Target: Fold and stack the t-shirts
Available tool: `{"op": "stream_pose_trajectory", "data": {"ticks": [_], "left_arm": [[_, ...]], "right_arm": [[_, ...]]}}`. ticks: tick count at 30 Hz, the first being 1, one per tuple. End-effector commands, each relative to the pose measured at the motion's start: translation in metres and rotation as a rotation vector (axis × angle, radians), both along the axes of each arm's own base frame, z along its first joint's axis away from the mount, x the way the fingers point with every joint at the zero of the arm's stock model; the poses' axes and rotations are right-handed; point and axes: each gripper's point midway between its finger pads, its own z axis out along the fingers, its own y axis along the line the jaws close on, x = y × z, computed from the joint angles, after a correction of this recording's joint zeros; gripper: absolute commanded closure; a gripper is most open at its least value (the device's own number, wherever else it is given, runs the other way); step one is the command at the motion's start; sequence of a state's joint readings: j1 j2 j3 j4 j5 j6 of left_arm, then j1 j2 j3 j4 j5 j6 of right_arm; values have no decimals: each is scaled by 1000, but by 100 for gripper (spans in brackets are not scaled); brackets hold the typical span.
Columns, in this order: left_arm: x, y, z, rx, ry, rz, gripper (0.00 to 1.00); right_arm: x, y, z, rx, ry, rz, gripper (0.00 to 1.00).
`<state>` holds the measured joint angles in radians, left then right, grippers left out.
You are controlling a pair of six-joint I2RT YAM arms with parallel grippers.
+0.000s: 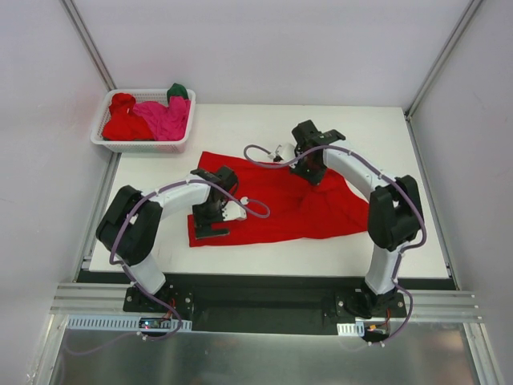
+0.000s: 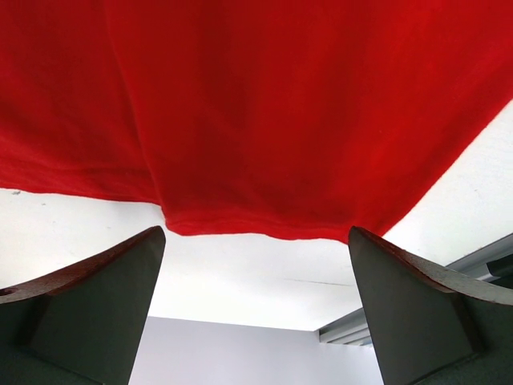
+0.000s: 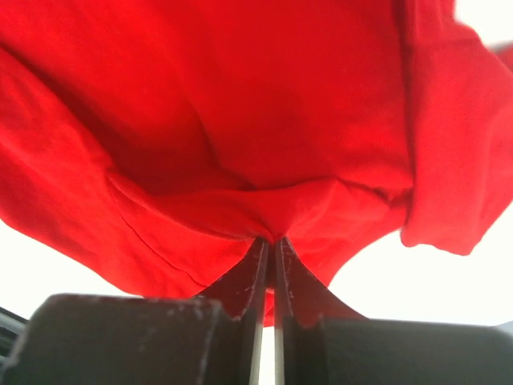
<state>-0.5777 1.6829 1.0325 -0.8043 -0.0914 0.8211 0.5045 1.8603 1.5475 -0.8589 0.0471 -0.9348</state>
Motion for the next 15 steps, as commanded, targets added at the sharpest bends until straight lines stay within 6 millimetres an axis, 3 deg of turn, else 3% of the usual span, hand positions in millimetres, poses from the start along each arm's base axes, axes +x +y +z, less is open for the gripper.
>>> {"op": "stream_pose_trajectory", "data": {"ticks": [1, 10, 15], "left_arm": [[-7, 8, 8, 27, -20, 5, 1], [-11, 14, 9, 41, -26, -5, 1], [-11, 13, 9, 36, -25, -6, 1]], "right_arm": [[-3, 20, -3, 13, 35, 62, 97], [-5, 41, -22, 9, 46, 102, 97], [1, 43, -24, -3, 24, 101, 98]]}}
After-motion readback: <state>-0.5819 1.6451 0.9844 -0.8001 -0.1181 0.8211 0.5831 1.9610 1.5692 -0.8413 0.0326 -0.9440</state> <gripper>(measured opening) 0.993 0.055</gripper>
